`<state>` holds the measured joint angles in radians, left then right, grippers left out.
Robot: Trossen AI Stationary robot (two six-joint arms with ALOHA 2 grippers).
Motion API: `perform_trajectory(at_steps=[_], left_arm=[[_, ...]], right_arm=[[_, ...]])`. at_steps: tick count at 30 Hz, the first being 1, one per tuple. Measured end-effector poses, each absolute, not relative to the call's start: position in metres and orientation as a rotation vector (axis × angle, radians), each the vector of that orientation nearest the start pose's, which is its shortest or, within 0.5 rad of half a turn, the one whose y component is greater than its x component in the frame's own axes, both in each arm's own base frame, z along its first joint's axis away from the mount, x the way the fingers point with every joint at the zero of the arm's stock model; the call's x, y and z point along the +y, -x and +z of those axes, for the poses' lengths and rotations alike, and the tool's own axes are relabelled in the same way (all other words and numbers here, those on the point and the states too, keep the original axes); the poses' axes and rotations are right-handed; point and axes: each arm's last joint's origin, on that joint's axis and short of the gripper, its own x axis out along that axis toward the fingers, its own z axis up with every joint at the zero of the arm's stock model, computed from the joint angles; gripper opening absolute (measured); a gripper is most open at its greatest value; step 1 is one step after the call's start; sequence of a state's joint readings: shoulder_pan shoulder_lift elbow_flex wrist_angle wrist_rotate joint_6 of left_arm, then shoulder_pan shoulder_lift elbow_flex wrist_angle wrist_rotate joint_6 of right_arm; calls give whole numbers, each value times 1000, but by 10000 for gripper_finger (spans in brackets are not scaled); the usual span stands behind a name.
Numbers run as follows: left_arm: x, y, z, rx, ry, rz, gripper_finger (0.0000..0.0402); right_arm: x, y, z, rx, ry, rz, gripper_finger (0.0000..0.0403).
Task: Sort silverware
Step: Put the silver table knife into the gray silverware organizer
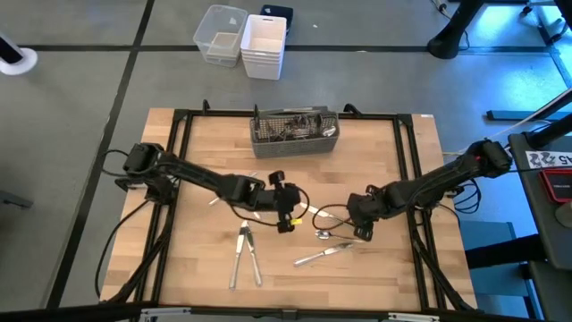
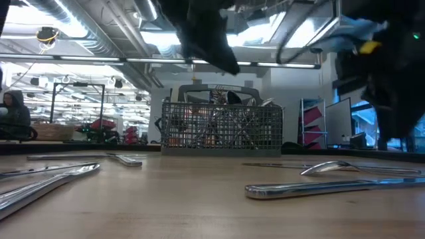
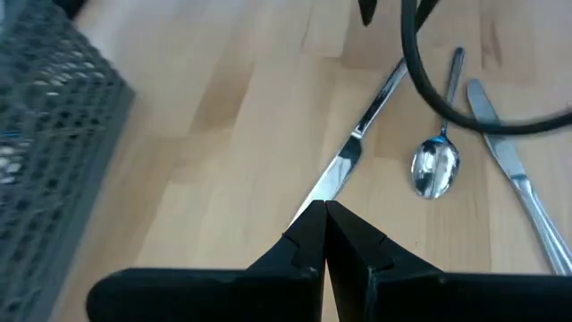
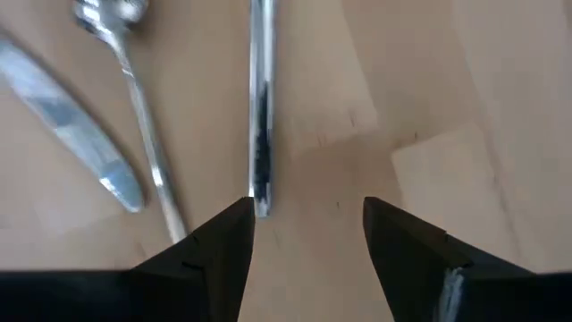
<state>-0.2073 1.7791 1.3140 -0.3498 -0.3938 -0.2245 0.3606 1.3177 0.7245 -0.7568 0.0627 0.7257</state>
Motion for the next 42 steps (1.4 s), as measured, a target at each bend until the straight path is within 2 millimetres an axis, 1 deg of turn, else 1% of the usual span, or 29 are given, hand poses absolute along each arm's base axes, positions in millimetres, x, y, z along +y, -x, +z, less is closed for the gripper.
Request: perform_trajectory(at_steps=[3,8,15,21,24,27,34,42], left_arm=[[-60,-384,228,783,-39,256,3],[-51,-388,218,813,-40,280,3],[-42,-390,217,816,-37,297,3],[-41,-390,217,820,-28,283,3],[-41,-390,217,821,-28,282,3],[-41,-389,217,826,-29,282,3],[-41,-389,217,826,-29,282,3],[-41,-389,217,825,-27,283,3]], right_arm=[[77,-195,166,1356,-334,-270,211],[83,-192,154,1327,-346,-227,211],[82,-190,145,1298,-362,-211,211],[81,-188,137,1271,-376,-199,211],[80,-186,135,1263,-393,-220,208],[79,-186,134,1261,-404,-240,190],[78,-185,133,1269,-397,-252,122],[77,-184,133,1262,-382,-272,70]])
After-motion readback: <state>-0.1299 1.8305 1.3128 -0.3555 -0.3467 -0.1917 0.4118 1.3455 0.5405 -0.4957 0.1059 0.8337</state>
